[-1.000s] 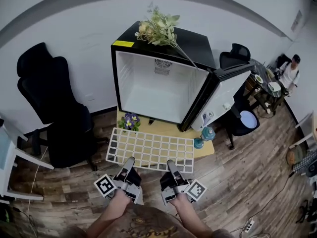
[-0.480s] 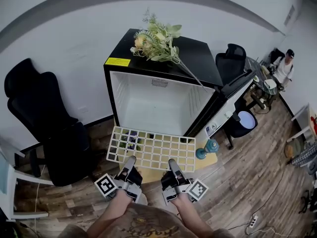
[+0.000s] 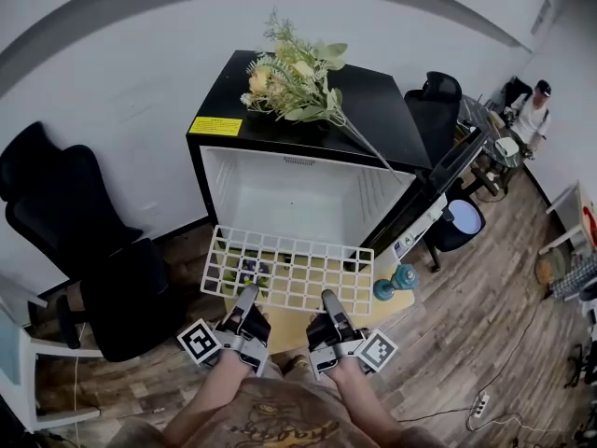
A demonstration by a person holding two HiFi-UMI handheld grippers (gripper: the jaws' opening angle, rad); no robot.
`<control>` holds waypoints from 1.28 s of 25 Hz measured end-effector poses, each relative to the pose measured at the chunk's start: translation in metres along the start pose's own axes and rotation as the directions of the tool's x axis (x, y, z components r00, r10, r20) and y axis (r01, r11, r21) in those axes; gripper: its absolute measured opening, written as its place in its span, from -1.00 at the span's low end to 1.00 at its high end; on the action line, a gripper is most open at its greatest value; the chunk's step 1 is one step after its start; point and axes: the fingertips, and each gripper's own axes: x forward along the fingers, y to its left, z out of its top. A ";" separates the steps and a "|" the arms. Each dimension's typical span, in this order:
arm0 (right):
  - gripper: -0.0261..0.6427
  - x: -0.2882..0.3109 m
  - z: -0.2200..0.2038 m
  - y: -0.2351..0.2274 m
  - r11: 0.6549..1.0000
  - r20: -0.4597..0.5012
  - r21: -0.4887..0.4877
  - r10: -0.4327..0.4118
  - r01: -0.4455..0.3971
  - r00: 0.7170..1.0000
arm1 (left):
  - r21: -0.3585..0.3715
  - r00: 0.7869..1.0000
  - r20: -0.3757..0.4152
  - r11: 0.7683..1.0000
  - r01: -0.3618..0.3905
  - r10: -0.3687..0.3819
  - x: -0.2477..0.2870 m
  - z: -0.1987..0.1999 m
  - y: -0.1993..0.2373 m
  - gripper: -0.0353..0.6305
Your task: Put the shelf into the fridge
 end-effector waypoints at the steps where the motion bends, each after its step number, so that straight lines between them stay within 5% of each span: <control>1: -0.88 0.001 0.001 0.000 1.000 0.000 0.002 0.000 0.000 1.000 | -0.001 1.000 0.001 1.000 0.000 0.000 0.002 0.001 -0.001 -0.74; 32: -0.88 0.049 0.035 -0.010 0.999 -0.071 0.032 0.010 -0.008 0.997 | 0.025 0.997 0.070 0.999 0.027 -0.028 0.048 0.016 -0.002 -0.74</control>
